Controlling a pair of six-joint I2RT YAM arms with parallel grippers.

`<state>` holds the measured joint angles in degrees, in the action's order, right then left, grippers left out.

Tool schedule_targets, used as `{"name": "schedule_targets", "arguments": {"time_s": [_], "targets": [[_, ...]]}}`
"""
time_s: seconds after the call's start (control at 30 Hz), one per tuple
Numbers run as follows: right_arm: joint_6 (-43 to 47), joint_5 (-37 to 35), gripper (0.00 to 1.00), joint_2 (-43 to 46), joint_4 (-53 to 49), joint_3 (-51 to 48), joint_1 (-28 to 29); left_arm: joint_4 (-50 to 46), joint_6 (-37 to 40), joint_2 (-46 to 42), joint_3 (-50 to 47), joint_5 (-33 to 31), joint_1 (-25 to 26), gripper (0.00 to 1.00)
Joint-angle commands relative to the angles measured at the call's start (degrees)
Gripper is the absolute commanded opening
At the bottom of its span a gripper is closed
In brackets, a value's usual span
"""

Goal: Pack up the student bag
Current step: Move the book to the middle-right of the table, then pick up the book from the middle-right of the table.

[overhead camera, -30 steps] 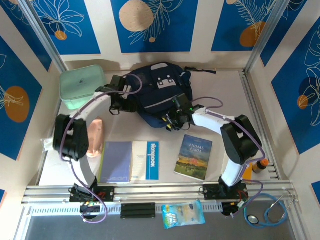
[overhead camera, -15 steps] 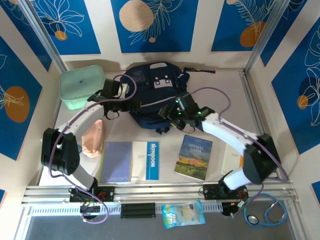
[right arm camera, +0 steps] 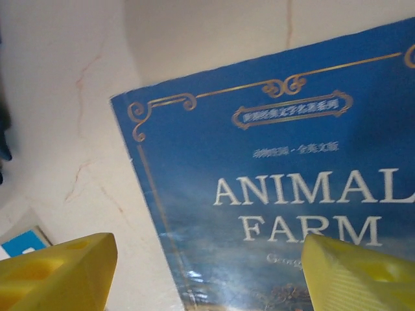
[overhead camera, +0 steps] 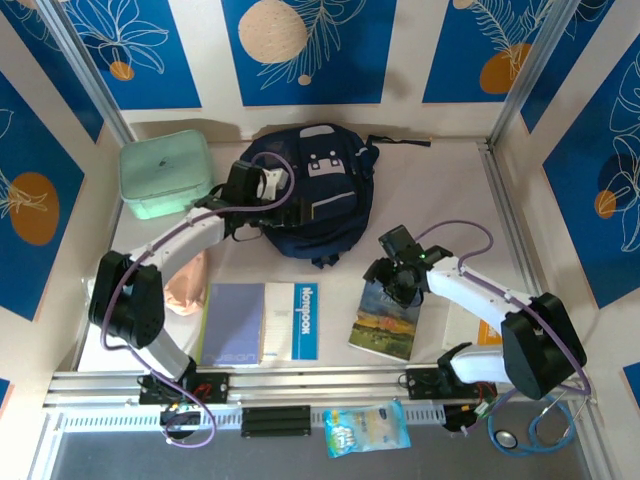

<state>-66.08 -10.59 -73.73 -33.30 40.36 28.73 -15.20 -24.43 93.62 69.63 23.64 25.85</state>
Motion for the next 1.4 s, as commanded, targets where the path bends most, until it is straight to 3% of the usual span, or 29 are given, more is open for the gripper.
{"name": "schedule_targets", "arguments": {"time_s": [0.0, 0.2, 0.43, 0.63, 0.8, 1.13, 1.37], "targets": [[-1.25, 0.19, 0.75, -1.29, 2.38, -2.21, -2.51, 0.81, -1.47, 1.45, 1.81, 2.64, 2.10, 1.00], [3.86, 1.28, 0.74, -7.01, 7.66, -2.10, -8.60, 2.31, -4.74, 4.18, 2.34, 3.75, 7.52, 1.00], [14.15, 4.31, 0.72, -12.51, 9.31, 5.44, -14.13, 2.89, -9.07, 10.46, 5.72, 3.79, 15.19, 1.00], [15.44, 0.80, 0.72, -4.57, 3.35, 5.22, -14.96, -2.10, -8.21, 14.45, 9.58, -2.00, 20.88, 1.00], [12.50, 2.71, 0.72, 1.05, 1.91, -0.13, -17.62, -6.32, -6.07, 19.32, 14.77, -3.81, 24.10, 0.96], [10.88, 5.77, 0.68, 0.12, 4.86, -4.97, -19.72, -8.32, -7.57, 27.74, 21.91, -2.63, 25.28, 0.72], [9.75, 6.57, 0.68, -3.07, 4.80, -5.21, -20.63, -9.97, -8.74, 31.14, 24.14, -1.03, 25.43, 0.61]]}}
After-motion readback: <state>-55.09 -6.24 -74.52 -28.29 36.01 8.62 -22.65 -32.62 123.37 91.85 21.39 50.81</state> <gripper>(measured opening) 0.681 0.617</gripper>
